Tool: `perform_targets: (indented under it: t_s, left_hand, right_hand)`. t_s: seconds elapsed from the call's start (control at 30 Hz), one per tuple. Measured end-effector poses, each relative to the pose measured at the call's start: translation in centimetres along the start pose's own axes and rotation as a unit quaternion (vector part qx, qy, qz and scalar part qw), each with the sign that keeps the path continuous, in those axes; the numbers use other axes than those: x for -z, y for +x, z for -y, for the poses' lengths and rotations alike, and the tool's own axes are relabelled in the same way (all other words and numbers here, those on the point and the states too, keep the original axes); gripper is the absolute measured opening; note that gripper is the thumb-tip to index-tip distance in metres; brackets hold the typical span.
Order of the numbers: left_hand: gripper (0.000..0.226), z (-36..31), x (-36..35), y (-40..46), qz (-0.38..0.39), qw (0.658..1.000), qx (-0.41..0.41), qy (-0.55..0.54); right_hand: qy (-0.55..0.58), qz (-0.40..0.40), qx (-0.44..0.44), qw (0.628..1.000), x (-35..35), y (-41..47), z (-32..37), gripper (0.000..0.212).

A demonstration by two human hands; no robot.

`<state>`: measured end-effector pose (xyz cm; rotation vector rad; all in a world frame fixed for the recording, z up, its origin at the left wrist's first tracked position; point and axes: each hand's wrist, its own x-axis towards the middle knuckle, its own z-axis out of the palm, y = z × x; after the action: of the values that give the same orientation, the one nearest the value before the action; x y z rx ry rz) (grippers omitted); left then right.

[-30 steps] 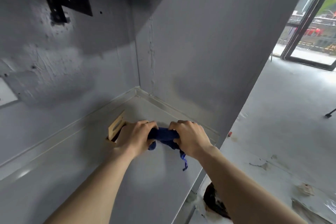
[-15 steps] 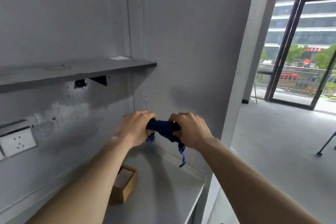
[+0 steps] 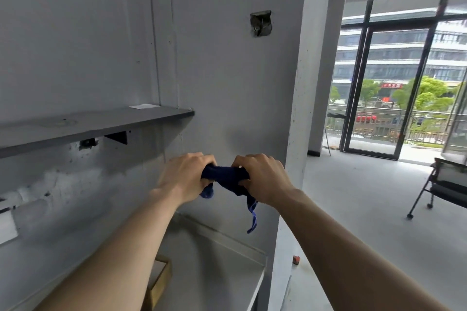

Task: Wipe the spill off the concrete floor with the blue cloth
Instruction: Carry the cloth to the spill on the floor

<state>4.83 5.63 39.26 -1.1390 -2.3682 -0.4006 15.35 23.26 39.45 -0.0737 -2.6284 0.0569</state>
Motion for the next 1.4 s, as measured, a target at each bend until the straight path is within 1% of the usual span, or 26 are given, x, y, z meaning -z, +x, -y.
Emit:
perform_targets:
  t_s: [0.17,0.3,0.43,0.53,0.67,0.87,1.07,1.23,1.4]
  left_hand:
    - [0.013,-3.3,-3.0,1.7,0.014,0.998,-0.03,-0.052]
    - [0.015,-8.4,-5.2,2.6,0.039,0.993,-0.074,-0.084]
    - [0.015,-15.2,-6.5,2.0,0.06,0.983,-0.125,-0.118]
    - [0.016,-21.0,-6.6,1.7,0.059,0.974,-0.17,-0.141]
    - [0.015,-31.0,-5.5,0.3,0.055,0.955,-0.237,-0.169]
    - [0.013,-46.5,-2.9,-4.6,0.039,0.918,-0.325,-0.222]
    - [0.016,-61.4,0.3,-11.7,0.056,0.871,-0.408,-0.268]
    - [0.019,-70.3,1.7,-16.9,0.081,0.828,-0.471,-0.293]
    - [0.017,-76.2,1.8,-20.2,0.099,0.793,-0.511,-0.315]
  right_hand:
    - [-0.024,0.016,-0.065,0.997,1.1,-3.1,-3.0,0.03]
    - [-0.055,0.03,-0.127,0.99,2.5,-7.7,-5.9,0.034]
    - [-0.079,0.036,-0.193,0.977,5.0,-13.8,-8.9,0.034]
    - [-0.095,0.03,-0.234,0.967,7.8,-18.9,-11.0,0.033]
    - [-0.119,0.013,-0.299,0.947,13.1,-27.6,-13.6,0.035]
    - [-0.162,0.0,-0.386,0.908,22.2,-41.9,-15.3,0.037]
    - [-0.208,-0.008,-0.467,0.86,30.2,-56.8,-15.2,0.037]
    - [-0.235,-0.01,-0.529,0.816,34.1,-66.3,-14.0,0.038]
    - [-0.258,-0.027,-0.572,0.778,35.6,-72.4,-13.1,0.037]
